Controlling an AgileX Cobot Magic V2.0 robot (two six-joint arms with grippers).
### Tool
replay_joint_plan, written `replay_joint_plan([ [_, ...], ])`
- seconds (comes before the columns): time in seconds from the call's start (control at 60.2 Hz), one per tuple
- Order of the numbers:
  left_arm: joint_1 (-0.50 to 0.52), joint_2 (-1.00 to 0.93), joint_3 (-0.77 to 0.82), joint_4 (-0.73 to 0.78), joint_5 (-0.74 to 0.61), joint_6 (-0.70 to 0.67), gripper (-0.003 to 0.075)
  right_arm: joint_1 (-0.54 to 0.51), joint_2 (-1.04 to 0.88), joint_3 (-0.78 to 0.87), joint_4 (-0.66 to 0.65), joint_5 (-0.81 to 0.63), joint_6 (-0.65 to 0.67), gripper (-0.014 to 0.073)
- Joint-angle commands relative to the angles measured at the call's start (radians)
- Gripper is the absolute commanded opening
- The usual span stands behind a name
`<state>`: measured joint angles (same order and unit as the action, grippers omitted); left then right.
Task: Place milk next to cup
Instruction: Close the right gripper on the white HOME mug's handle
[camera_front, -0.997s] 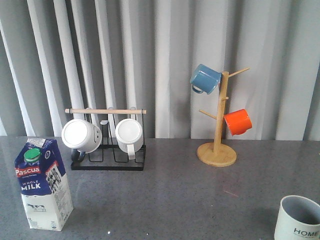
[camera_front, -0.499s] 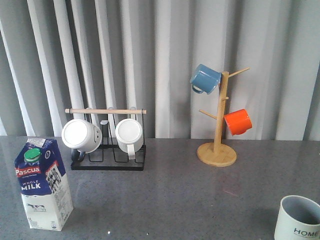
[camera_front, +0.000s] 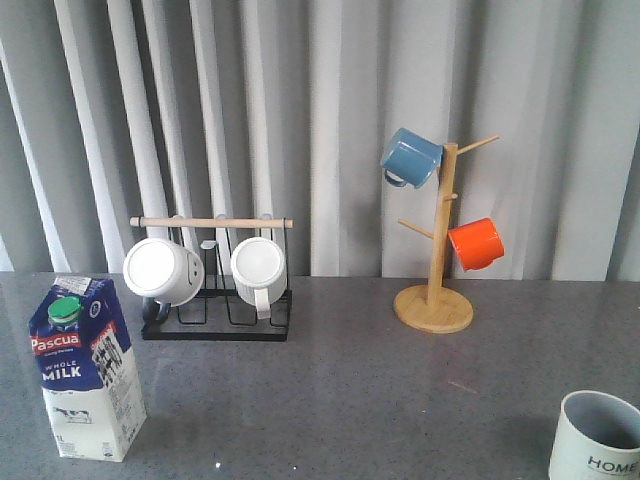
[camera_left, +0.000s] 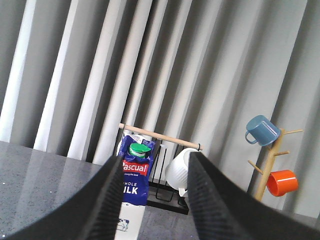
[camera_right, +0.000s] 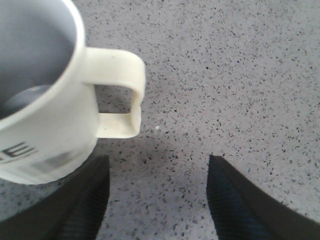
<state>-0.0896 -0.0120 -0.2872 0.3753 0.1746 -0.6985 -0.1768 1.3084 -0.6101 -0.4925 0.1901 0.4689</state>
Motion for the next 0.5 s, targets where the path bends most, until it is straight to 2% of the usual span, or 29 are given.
replay_joint_plan([
  [0.0, -0.002, -0.010, -0.031, 0.006, -0.063, -0.008, 0.0306, -0.035, 0.004, -0.026, -0.023, -0.088, 0.000, 0.0416],
  [0.15, -0.002, -0.010, -0.031, 0.006, -0.063, -0.008, 0.0306, -0.087, 0.033, -0.026, -0.020, -0.203, -0.004, 0.0416],
  [0.482, -0.002, -0.010, -0.031, 0.009, -0.063, -0.008, 0.0306, -0.084, 0.108, -0.026, -0.011, -0.271, -0.001, 0.0388],
])
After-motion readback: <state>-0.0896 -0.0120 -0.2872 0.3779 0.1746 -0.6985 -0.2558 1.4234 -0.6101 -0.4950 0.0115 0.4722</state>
